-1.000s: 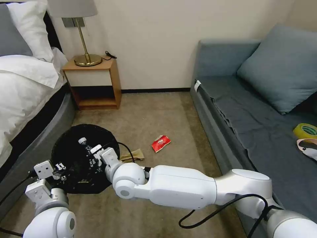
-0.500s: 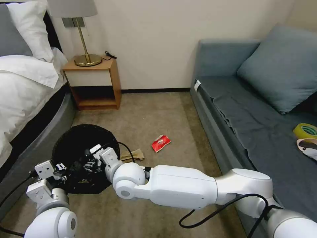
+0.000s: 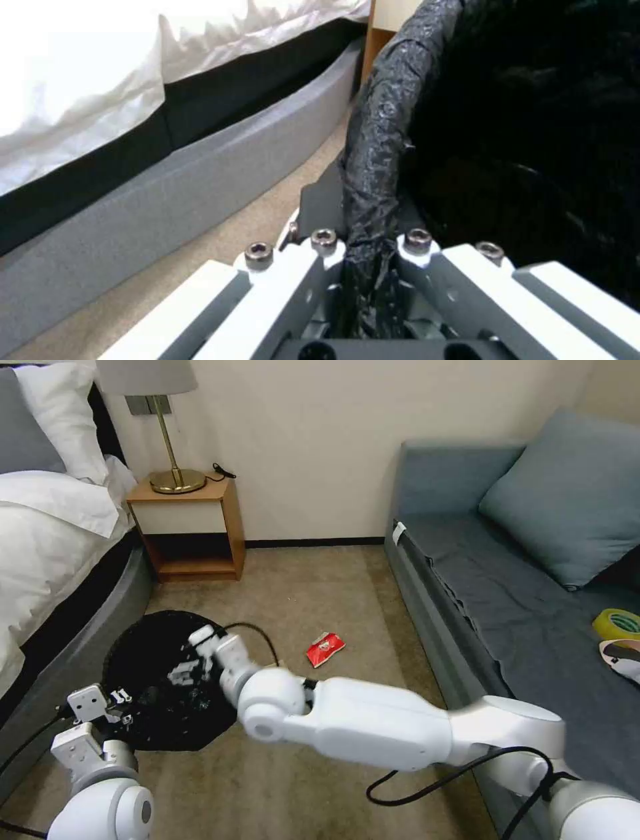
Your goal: Pick up the trash bin, then pick up the garbage on the floor and place it into the trash bin.
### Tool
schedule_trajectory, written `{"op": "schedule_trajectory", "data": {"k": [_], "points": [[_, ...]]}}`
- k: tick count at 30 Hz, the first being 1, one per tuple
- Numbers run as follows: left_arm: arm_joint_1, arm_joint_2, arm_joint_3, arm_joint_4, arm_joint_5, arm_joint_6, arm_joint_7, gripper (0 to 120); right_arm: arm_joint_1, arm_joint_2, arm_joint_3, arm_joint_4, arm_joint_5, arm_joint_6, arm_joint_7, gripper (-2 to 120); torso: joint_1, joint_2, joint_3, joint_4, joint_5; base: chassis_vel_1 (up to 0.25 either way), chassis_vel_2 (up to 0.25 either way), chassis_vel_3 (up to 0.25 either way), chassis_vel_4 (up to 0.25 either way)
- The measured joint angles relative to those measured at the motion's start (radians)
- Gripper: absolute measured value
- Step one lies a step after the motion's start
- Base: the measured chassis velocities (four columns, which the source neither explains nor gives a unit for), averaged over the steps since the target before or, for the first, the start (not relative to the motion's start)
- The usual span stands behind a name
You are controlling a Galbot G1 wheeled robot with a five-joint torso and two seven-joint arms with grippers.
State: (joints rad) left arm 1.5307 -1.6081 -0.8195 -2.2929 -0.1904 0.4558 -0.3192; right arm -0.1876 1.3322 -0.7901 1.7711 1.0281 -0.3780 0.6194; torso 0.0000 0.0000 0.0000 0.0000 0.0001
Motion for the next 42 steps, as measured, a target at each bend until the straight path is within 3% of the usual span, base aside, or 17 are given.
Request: {"op": "schedule_trajectory", "data": {"k": [4,5,8,9,12,14,18,24,29,42], "points": [[0.003,0.0,-0.005,-0.008,-0.007,0.001,0.001,3,-0.038,-0.142,0.13,0.096,-0.066,0.036,-0.052,100,0.0,0.0,0.0,0.0002,0.0003,0.0,0.0,0.0,0.0],[0.003,0.0,-0.005,-0.008,-0.007,0.001,0.001,3,-0.038,-0.142,0.13,0.096,-0.066,0.036,-0.052,100,0.0,0.0,0.0,0.0002,0.0003,0.0,0.0,0.0,0.0],[0.004,0.0,-0.008,-0.01,-0.013,0.002,0.001,3,-0.119,-0.29,0.264,0.159,-0.147,0.104,-0.118,100,0.0,0.0,0.0,-0.0006,0.0005,0.0,0.0,0.0,0.0],[0.004,0.0,-0.008,-0.01,-0.013,0.002,0.001,3,-0.119,-0.29,0.264,0.159,-0.147,0.104,-0.118,100,0.0,0.0,0.0,-0.0006,0.0005,0.0,0.0,0.0,0.0],[0.004,0.0,-0.009,-0.011,-0.017,0.004,0.003,3,-0.254,-0.395,0.409,0.259,-0.228,0.17,-0.164,100,0.0,0.0,0.0,-0.0006,0.0004,0.0,0.0,0.0,0.0],[0.004,0.0,-0.009,-0.011,-0.017,0.004,0.003,3,-0.263,-0.401,0.417,0.266,-0.233,0.174,-0.165,100,0.0,0.0,0.0,-0.0005,0.0004,0.0,0.0,0.0,0.0],[0.006,0.0,-0.016,-0.012,-0.023,0.004,0.005,3,-0.521,-0.49,0.677,0.414,-0.371,0.212,-0.164,100,0.0,0.0,0.0,-0.0003,0.0003,0.0,0.0,0.0,0.0],[0.006,0.0,-0.015,-0.012,-0.025,0.001,0.007,3,-0.72,-0.476,0.845,0.478,-0.466,0.233,-0.152,100,0.0,0.0,0.0,-0.0003,0.0003,0.0,0.0,0.0,0.0],[0.011,0.0,-0.006,-0.023,-0.025,0.001,0.008,3,-0.886,-0.389,0.964,0.534,-0.539,0.252,-0.155,100,0.0,0.0,0.0,0.0,-0.0001,0.0,0.0,0.0,0.0],[0.021,0.0,0.005,-0.029,-0.022,-0.008,0.01,3,-1.114,-0.187,0.99,0.526,-0.764,0.399,-0.247,100,0.0,0.0,0.0,0.0,-0.0004,0.0,0.0,0.0,0.0]]}}
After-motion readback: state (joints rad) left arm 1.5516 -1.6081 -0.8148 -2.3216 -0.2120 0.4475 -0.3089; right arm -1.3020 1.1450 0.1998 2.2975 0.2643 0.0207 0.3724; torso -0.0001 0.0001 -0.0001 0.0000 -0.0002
